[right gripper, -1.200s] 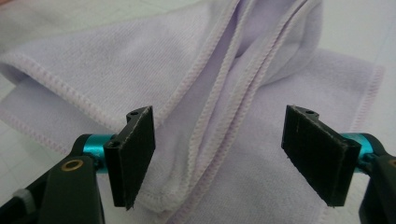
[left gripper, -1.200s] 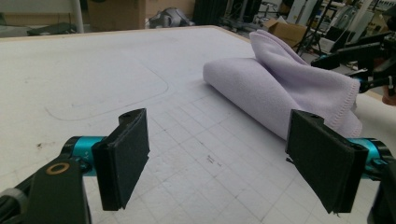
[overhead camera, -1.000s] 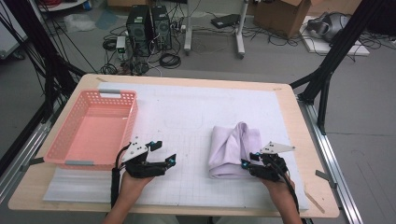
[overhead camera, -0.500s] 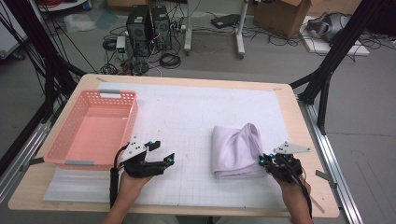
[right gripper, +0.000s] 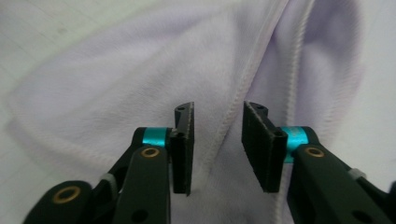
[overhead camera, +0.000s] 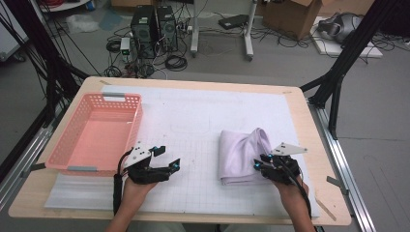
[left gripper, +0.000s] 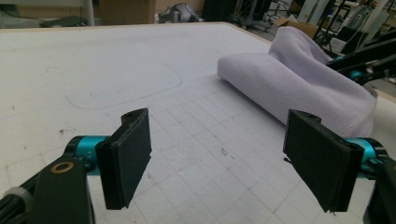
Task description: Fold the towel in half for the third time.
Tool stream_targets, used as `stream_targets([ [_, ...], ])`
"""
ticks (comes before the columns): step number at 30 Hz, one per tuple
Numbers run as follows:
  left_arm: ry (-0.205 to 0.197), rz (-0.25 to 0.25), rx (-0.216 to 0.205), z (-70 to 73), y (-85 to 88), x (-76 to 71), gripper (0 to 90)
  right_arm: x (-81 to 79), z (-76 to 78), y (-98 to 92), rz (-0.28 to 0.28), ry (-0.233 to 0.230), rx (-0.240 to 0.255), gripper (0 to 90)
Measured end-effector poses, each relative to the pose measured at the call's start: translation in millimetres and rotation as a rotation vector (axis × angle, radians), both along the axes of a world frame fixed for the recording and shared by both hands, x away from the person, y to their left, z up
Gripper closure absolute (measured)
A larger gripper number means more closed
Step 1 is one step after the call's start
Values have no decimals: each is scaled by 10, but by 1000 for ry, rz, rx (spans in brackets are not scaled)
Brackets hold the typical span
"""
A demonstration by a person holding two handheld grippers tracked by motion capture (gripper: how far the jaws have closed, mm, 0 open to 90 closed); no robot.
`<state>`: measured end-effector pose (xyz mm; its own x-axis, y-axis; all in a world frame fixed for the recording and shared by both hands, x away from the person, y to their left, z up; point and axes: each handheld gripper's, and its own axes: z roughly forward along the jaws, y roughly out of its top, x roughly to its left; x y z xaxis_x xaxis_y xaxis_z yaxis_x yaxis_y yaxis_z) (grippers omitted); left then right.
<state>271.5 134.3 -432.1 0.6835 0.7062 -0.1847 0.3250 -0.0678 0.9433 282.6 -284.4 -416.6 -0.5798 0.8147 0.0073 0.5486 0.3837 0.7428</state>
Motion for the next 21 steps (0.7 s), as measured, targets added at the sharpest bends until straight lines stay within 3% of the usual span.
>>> stream_targets([
  [2,4,0,-1,-2,-6,-2,238,64,-78,11,-5,34,-14,688],
  [4,4,-3,3,-7,-8,1,238,62,-99,-15,10,43,19,835],
  [7,5,-4,3,-9,0,5,238,-18,-58,-47,19,16,2,867],
  [11,1,6,0,-3,16,6,239,-149,52,-199,-35,-21,1,869],
  [16,1,12,-2,-3,26,10,239,-308,122,-394,-90,-1,3,857],
  [19,0,13,-3,-2,24,11,239,-338,119,-391,-108,-1,-14,716],
  [21,1,10,-2,1,24,11,239,-298,116,-396,-111,-10,24,648],
])
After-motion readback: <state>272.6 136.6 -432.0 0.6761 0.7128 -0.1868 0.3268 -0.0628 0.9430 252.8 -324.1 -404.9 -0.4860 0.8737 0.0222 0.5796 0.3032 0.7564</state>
